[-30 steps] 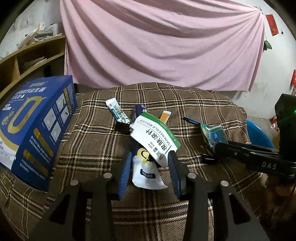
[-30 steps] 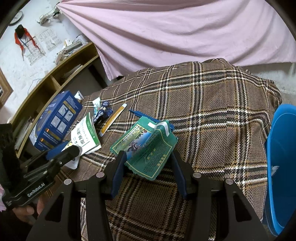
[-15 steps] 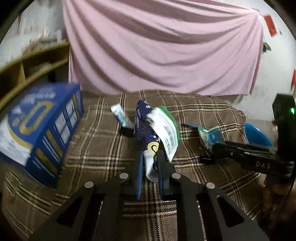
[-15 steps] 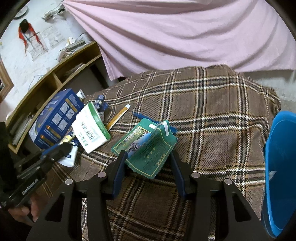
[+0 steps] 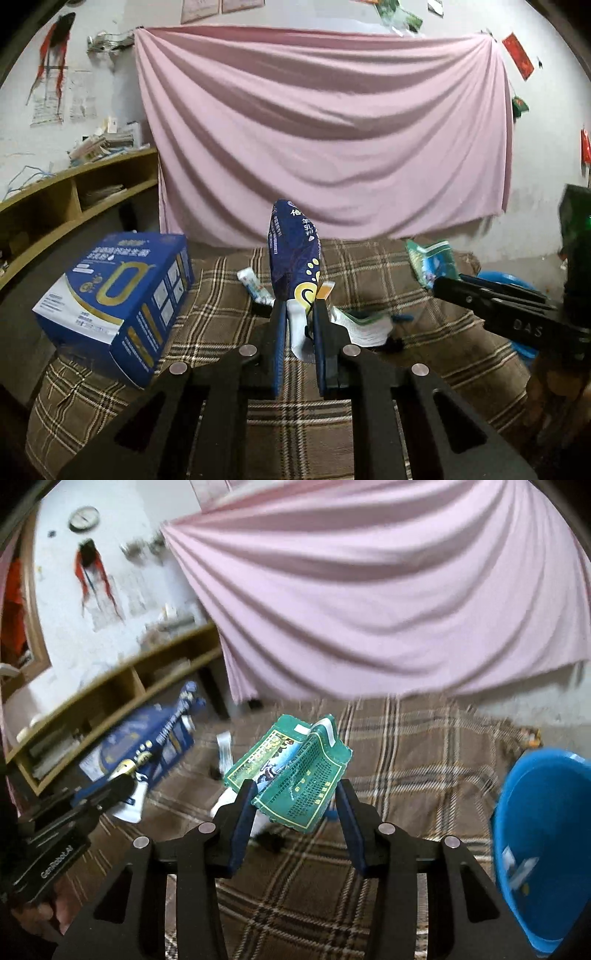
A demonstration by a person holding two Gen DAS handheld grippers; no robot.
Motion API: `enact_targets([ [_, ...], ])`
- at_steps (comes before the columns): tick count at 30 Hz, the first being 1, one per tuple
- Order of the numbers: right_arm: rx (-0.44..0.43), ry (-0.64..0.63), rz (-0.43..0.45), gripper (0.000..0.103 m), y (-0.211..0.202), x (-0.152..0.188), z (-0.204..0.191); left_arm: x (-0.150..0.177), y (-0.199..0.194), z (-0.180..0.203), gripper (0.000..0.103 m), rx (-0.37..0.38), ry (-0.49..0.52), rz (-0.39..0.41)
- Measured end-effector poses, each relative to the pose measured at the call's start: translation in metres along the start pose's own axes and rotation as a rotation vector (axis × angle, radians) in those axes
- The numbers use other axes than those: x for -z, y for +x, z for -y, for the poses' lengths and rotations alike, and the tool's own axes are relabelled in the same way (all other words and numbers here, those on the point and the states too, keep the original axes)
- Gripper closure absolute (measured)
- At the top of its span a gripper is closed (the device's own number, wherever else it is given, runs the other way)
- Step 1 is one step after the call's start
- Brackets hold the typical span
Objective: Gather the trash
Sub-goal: 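Carry both packets over the blue basin and open both grippers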
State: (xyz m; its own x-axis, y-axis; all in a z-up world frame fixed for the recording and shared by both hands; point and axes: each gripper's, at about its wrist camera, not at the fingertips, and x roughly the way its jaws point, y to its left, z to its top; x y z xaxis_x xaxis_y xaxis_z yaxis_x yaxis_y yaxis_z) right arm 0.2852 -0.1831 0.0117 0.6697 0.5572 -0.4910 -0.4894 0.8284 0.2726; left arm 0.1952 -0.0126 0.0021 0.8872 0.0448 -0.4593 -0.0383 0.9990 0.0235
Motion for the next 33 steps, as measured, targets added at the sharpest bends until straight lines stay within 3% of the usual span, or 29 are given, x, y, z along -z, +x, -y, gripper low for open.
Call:
enact_targets([
  [6,0.004,-0.022,0.288,0.061,-0.059,0.003,-0.002,-0.024,-0.02,0.022,0.092,0.029,-0.017,0.122],
  [13,0.188,-0.115,0.509,0.061,-0.114,0.013,-0.001,-0.046,-0.051,0.071,0.092,0.109,0.057,0.285],
  [24,0.445,-0.132,0.642,0.059,-0.171,0.031,0.041,-0.058,-0.067,0.149,0.092,0.287,0.189,0.402],
  [33,0.522,-0.07,0.601,0.059,-0.187,0.04,0.076,-0.056,-0.05,0.198,0.092,0.378,0.229,0.346],
])
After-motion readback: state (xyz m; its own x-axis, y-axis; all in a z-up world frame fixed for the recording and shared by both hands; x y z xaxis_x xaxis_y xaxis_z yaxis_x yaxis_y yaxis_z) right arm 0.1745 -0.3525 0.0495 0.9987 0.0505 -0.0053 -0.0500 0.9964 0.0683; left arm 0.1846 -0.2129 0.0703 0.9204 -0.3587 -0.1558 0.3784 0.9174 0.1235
